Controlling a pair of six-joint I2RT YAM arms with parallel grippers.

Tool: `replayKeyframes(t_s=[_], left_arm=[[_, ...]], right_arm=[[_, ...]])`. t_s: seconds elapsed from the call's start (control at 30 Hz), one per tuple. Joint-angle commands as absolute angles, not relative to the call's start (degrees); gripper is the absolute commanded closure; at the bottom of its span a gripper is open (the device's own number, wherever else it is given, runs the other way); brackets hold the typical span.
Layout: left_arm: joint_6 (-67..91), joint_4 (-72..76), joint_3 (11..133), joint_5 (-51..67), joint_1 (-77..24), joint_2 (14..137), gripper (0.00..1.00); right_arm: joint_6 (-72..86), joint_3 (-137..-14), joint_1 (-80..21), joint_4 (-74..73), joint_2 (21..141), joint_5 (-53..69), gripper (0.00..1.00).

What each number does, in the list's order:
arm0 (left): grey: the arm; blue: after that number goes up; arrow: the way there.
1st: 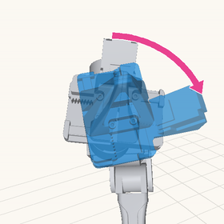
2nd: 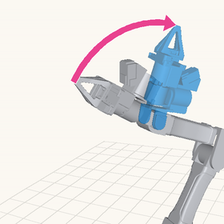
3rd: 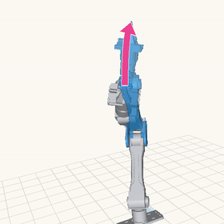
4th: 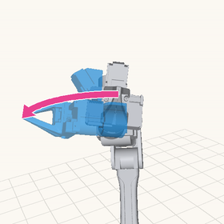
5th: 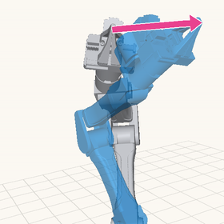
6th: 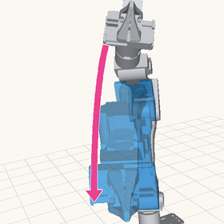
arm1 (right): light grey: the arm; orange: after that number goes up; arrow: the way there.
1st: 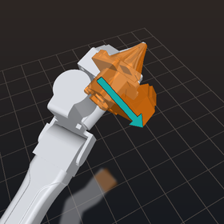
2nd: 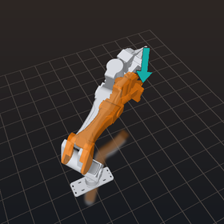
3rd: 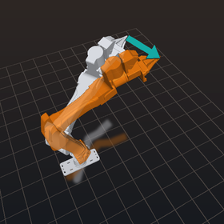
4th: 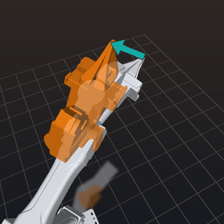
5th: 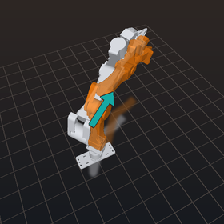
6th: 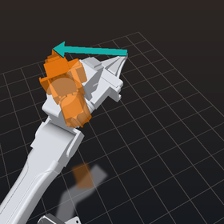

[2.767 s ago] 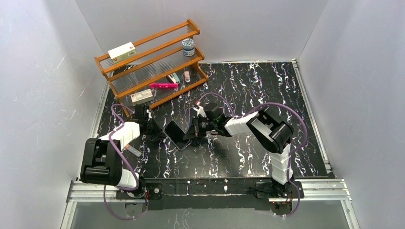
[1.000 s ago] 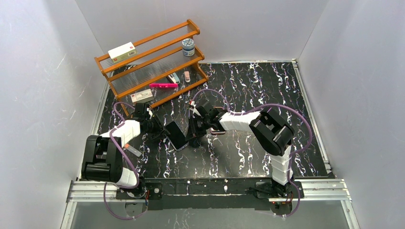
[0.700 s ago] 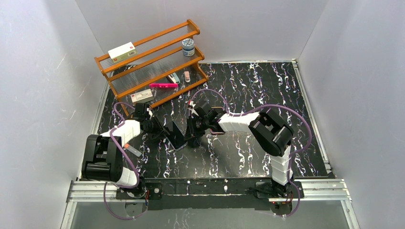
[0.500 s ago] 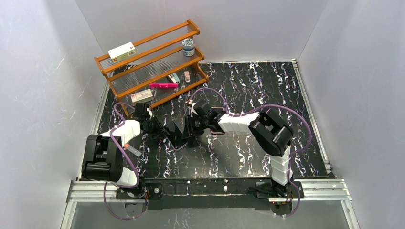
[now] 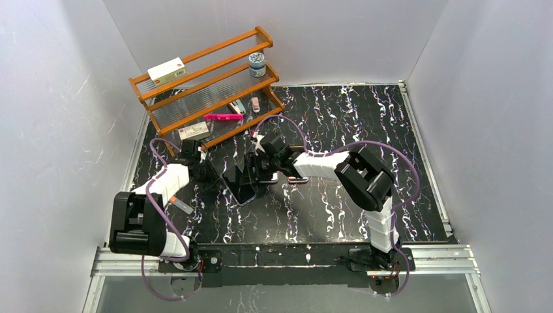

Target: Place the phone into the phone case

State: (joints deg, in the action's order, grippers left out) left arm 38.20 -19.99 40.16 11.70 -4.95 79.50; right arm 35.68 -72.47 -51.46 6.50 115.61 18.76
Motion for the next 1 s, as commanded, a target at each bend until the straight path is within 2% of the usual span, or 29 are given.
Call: replayKeyframes(t_s=[0.0, 0.1, 0.17, 0.67, 0.97], left_arm=[[36.79, -24.18, 41.2, 7.25, -4.49, 76.56, 0.74], [36.78, -24.13, 40.22, 7.09, -4.48, 76.41, 0.83], [37.12, -23.08, 39.03, 7.8, -4.48, 75.85, 0.84], [40.97, -15.48, 32.75, 18.62, -4.57, 80.27, 0.87], [41.6, -14.73, 31.34, 20.3, -4.57, 79.73, 0.87]], right_arm=[[34.54, -75.83, -51.58, 8.11, 118.17, 19.99, 0.32], [34.46, -77.01, -51.59, 7.6, 119.67, 20.75, 0.3], [34.61, -77.29, -51.57, 7.56, 120.3, 20.96, 0.29], [42.52, -77.75, -51.5, 12.66, 123.13, 28.51, 0.29], [54.56, -75.37, -50.33, 27.02, 124.56, 36.59, 0.32]])
